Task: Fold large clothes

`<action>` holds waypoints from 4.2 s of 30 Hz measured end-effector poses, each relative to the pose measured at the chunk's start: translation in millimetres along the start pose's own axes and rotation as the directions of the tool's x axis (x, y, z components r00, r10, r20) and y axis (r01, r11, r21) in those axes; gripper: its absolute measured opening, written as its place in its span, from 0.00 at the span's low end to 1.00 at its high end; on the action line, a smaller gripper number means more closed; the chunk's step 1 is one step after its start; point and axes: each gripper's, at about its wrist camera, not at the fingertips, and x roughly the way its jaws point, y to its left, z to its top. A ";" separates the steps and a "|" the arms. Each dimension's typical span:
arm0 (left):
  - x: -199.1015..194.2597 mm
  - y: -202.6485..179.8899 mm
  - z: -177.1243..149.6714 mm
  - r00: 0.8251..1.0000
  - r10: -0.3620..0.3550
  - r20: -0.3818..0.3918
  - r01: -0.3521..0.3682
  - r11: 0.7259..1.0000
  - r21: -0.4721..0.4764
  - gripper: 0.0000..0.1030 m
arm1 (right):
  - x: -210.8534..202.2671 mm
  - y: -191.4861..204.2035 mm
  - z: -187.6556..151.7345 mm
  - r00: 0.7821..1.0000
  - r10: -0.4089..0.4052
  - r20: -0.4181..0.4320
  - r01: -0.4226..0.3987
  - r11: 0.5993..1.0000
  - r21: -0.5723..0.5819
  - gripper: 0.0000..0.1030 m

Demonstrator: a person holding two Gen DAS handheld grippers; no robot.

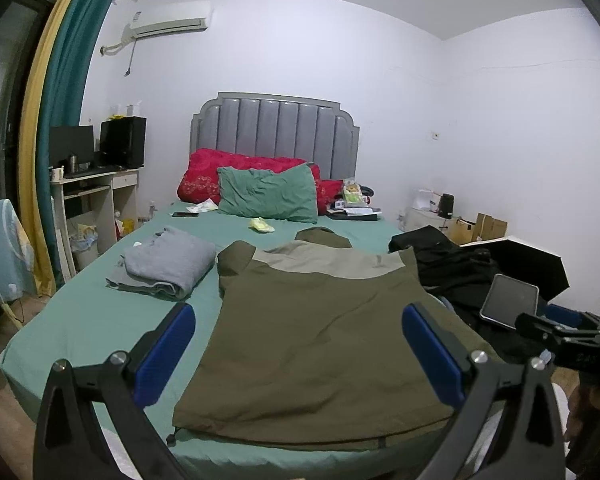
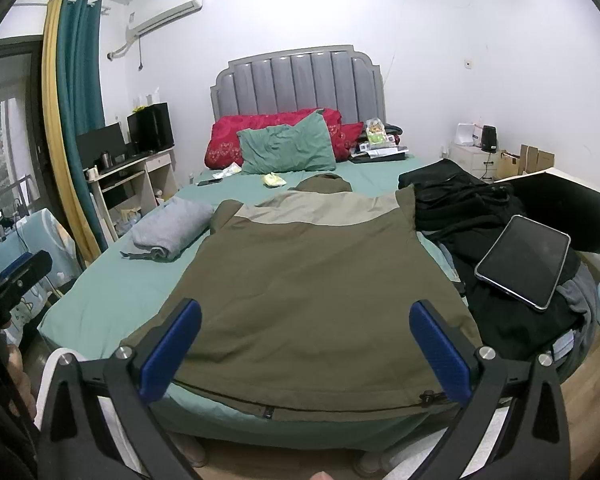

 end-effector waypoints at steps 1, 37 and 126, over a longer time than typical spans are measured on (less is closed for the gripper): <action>-0.2 -0.9 -0.3 1.000 0.001 0.000 -0.001 1.000 0.001 1.00 | -0.7 -0.4 0.1 1.000 0.000 0.002 0.000 1.000 0.000 1.00; -4.9 -3.0 2.3 1.000 -0.009 0.016 0.008 1.000 0.026 1.00 | -7.5 -1.4 2.3 1.000 -0.002 0.011 0.002 1.000 0.009 1.00; 448.2 142.3 -66.4 0.876 -0.062 -0.478 0.017 0.995 -0.098 1.00 | 627.9 -133.7 104.5 0.785 0.325 -0.528 -0.314 0.943 0.113 0.02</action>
